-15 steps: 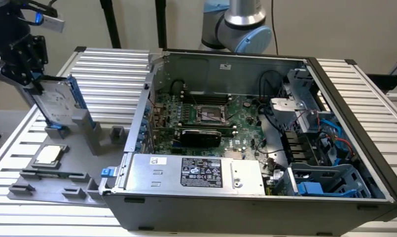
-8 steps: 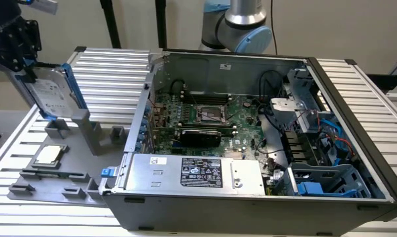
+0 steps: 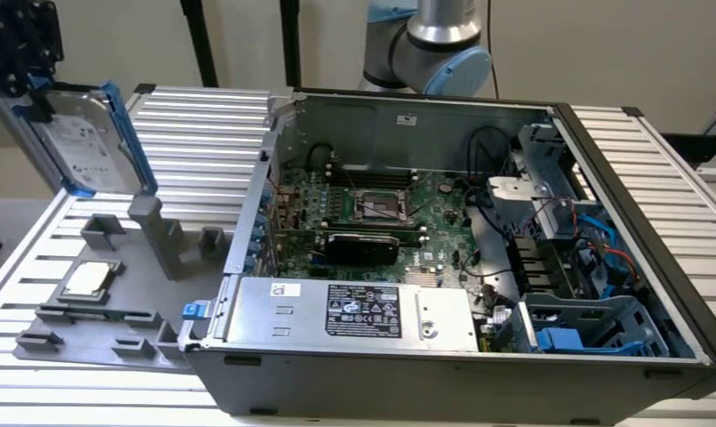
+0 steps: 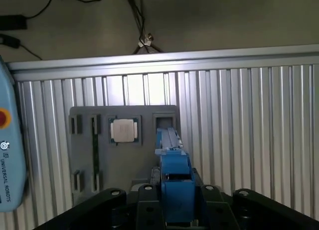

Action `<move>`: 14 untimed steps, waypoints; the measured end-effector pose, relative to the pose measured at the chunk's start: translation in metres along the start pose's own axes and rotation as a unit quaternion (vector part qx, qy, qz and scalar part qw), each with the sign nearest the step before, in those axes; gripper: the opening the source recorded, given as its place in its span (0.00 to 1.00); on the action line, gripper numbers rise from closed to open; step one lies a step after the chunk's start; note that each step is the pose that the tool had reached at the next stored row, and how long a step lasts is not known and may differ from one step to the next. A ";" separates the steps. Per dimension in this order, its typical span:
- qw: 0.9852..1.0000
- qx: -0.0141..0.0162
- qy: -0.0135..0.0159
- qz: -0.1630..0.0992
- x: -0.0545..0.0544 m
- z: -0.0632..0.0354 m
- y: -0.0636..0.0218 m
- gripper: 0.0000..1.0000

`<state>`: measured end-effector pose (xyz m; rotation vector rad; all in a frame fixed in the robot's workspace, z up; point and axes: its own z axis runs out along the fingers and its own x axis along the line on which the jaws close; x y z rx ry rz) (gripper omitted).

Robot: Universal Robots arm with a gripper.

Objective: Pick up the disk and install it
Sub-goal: 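Pick up the disk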

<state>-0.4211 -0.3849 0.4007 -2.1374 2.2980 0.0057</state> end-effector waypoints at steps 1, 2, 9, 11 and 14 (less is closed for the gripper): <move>1.000 0.000 0.000 0.000 0.000 -0.0046 -0.0017 0.00; 1.000 0.000 0.000 0.000 0.000 -0.0094 -0.0037 0.00; 1.000 0.000 -0.001 -0.002 -0.002 -0.0410 -0.0223 0.00; 1.000 0.000 -0.002 -0.003 -0.002 -0.0500 -0.0298 0.00; 1.000 -0.001 -0.003 -0.003 -0.003 -0.0637 -0.0437 0.00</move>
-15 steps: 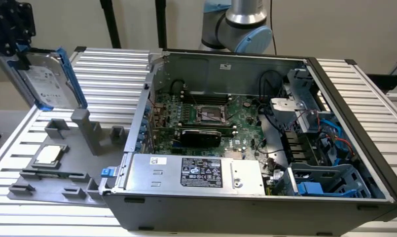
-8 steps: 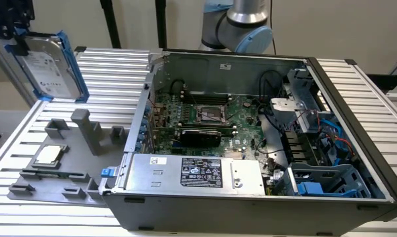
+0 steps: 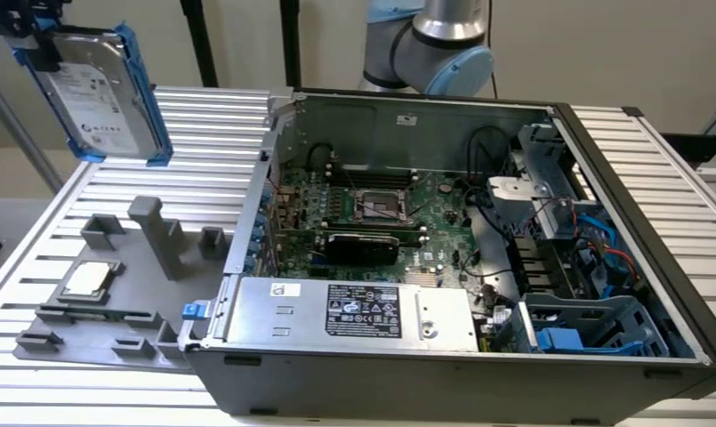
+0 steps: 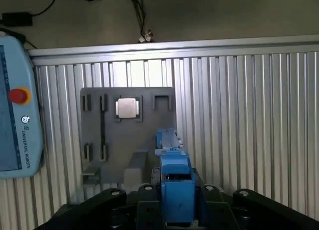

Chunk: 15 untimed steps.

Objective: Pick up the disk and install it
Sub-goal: 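Pick up the disk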

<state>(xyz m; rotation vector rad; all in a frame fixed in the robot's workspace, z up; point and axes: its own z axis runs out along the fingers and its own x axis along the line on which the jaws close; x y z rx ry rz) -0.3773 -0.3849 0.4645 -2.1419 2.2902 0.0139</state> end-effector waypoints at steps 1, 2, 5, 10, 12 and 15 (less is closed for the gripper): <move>1.000 0.000 0.000 0.000 0.000 -0.0038 -0.0045 0.00; 1.000 -0.001 0.000 0.000 -0.001 -0.0069 -0.0090 0.00; 1.000 -0.001 0.000 0.000 -0.001 -0.0125 -0.0226 0.00; 1.000 -0.002 -0.001 0.000 -0.002 -0.0160 -0.0453 0.00; 1.000 -0.002 0.000 0.000 -0.002 -0.0170 -0.0545 0.00; 1.000 -0.002 0.000 0.000 -0.002 -0.0183 -0.0682 0.00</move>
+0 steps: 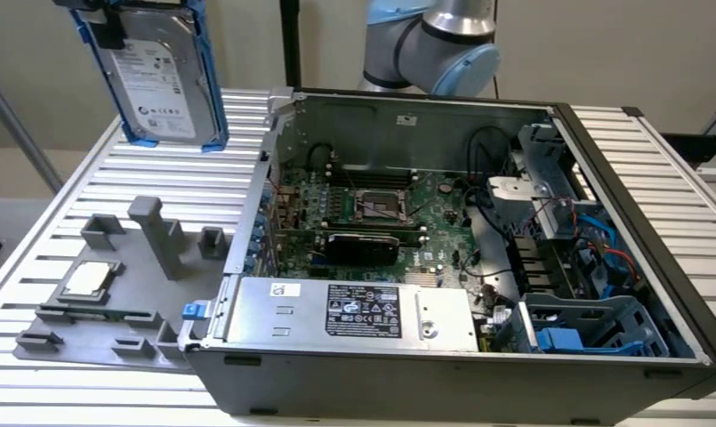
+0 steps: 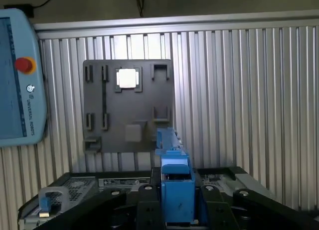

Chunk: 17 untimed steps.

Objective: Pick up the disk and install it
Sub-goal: 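Pick up the disk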

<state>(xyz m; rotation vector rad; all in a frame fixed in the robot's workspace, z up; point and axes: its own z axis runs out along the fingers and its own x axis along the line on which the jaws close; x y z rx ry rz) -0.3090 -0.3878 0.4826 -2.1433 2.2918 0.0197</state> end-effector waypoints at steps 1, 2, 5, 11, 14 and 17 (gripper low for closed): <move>1.000 0.000 0.000 0.000 0.000 -0.0005 -0.0046 0.00; 1.000 0.000 0.000 0.000 0.000 -0.0009 -0.0089 0.00; 1.000 -0.001 0.000 0.000 0.000 -0.0023 -0.0226 0.00; 1.000 -0.001 0.000 0.000 0.000 -0.0047 -0.0501 0.00; 1.000 -0.002 0.000 0.000 0.001 -0.0053 -0.0638 0.00; 1.000 -0.003 0.000 0.000 0.001 -0.0057 -0.0777 0.00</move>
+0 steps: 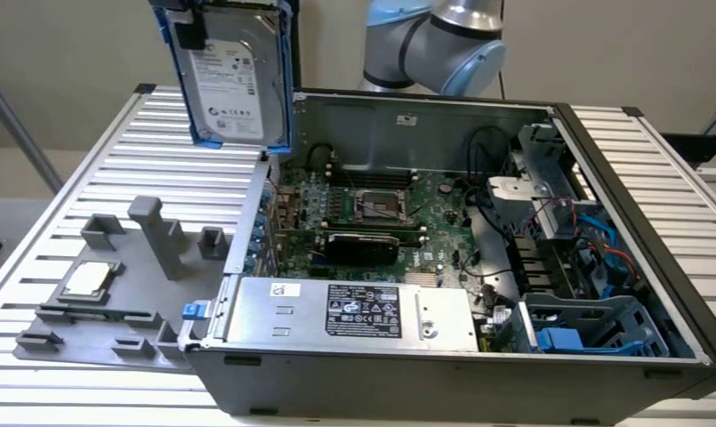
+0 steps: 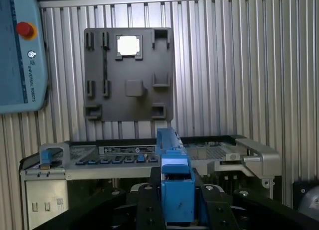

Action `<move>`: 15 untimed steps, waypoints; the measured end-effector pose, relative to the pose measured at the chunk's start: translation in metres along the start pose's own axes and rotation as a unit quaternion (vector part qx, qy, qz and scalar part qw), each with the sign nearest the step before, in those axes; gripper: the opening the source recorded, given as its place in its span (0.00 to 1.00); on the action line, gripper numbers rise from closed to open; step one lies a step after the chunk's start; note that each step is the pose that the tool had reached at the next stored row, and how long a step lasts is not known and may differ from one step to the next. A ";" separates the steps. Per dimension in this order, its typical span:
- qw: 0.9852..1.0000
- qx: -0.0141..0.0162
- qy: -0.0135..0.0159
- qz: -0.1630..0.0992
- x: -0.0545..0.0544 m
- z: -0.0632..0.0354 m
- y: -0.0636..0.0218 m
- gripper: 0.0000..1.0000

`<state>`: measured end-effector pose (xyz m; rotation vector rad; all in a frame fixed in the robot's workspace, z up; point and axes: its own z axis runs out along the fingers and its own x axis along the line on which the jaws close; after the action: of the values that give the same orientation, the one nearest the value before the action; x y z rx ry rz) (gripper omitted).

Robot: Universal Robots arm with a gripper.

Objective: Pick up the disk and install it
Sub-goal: 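Pick up the disk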

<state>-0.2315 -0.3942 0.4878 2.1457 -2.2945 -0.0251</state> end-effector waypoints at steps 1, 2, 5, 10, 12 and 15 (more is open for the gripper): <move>1.000 0.000 0.000 0.000 0.000 -0.0001 -0.0041 0.00; 1.000 0.000 0.000 0.000 0.000 -0.0002 -0.0090 0.00; 1.000 -0.001 0.000 0.000 0.001 -0.0004 -0.0224 0.00; 1.000 -0.001 0.000 0.000 0.002 -0.0008 -0.0455 0.00; 1.000 -0.001 0.000 0.000 0.003 -0.0009 -0.0548 0.00; 1.000 -0.001 0.000 0.000 0.005 -0.0011 -0.0684 0.00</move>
<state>-0.1635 -0.4037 0.4880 2.1447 -2.2934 -0.0274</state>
